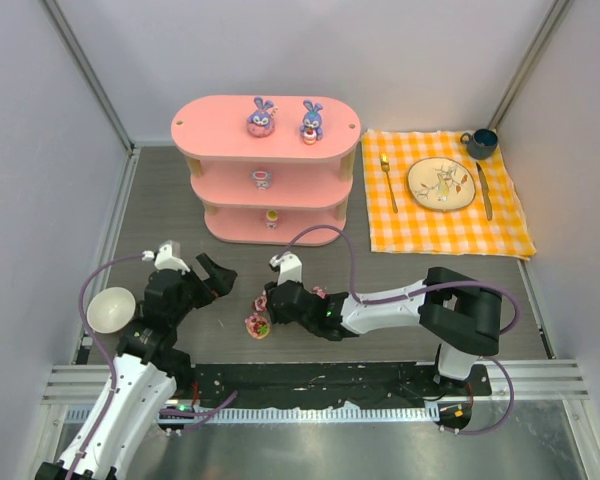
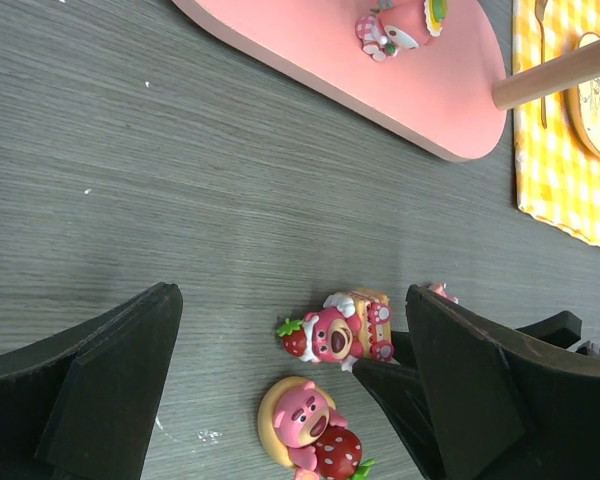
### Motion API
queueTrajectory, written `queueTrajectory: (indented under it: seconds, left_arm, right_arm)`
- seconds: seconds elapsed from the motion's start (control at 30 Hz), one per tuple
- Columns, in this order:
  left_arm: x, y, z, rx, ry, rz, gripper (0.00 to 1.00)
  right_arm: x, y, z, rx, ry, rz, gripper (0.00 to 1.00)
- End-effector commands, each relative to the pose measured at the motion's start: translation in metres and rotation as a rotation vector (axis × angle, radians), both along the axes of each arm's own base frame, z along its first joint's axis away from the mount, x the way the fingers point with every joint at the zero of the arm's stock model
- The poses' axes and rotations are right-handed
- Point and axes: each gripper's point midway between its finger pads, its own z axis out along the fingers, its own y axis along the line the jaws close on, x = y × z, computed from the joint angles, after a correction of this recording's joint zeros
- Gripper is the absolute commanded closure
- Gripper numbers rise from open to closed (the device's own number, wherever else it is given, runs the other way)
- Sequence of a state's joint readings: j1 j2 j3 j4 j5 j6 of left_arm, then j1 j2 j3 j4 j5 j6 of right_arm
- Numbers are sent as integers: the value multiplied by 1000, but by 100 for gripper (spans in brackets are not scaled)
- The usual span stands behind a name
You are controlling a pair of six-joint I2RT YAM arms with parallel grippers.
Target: Place and organize the plastic toys onto the shelf
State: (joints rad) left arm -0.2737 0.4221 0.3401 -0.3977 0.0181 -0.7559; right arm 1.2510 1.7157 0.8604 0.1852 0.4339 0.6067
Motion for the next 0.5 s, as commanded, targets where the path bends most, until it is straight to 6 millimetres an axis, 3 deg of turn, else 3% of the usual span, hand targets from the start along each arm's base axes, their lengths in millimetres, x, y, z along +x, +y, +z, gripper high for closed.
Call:
queueTrajectory:
  seconds: [0.0, 0.1, 0.4, 0.47]
  left_arm:
    - [6, -7, 21, -29, -58, -23, 0]
    - [6, -7, 22, -29, -60, -23, 0]
    - [5, -11, 22, -47, -59, -38, 0]
    - [5, -12, 23, -54, -60, -45, 0]
  right_arm:
    - [3, 6, 4, 11, -7, -26, 64]
    - [2, 3, -1, 14, 6, -45, 78]
    - [2, 0, 6, 214, 59, -130, 98]
    - [2, -7, 2, 237, 74, -149, 99]
